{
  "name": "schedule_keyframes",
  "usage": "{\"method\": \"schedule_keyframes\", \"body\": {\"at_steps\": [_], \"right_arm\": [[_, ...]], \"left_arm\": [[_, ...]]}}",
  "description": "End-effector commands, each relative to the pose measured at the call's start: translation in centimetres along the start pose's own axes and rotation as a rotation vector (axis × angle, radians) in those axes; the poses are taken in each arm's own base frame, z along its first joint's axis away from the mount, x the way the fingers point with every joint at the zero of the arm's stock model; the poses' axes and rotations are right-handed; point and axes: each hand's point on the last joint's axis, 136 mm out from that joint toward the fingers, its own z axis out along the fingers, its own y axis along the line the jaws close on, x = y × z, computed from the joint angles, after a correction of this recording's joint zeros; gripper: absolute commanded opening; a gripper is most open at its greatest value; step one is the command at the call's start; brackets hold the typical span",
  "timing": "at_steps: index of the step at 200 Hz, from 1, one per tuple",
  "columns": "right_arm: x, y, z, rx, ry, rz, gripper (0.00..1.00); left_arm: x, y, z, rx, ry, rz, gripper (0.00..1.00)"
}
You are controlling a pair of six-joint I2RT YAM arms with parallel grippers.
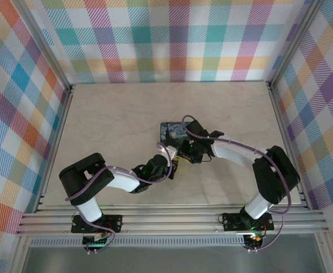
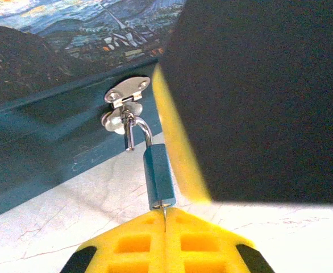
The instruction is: Unlock a padlock with a key
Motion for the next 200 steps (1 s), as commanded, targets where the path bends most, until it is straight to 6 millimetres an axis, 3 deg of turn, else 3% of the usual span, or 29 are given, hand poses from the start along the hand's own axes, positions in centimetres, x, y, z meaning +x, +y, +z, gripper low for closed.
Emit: {"method": "schedule_keyframes", "body": {"at_steps": [1, 26, 59, 145, 177, 200], "right_arm": [[0.0, 0.5, -1.5, -0.018, -0.028, 0.012, 0.34], [-0.2, 0.7, -1.6, -0.024, -0.038, 0.012, 0.35], [0.0, 1.0, -0.2, -0.024, 0.005, 0.013, 0.41], [-0.3, 0.6, 2.4, 0.010, 0.030, 0.009, 0.42], [0.0, 0.0, 3.0, 0.034, 0.046, 0.008, 0.41], [0.1, -0.3, 3.1, 0.046, 0.051, 0.008, 0.35]], "left_arm": [[-0.6, -0.8, 0.2, 0.035, -0.034, -0.005, 0.00], [-0.2, -0.4, 0.3, 0.036, -0.028, -0.021, 0.00], [0.0, -0.3, 0.1, 0.046, -0.031, -0.034, 0.00], [-0.4, -0.8, 0.0, 0.075, -0.038, -0.050, 0.00], [-0.7, -1.0, -0.1, 0.082, -0.043, -0.051, 0.00], [-0.9, -1.1, -0.2, 0.084, -0.048, -0.051, 0.00]]}}
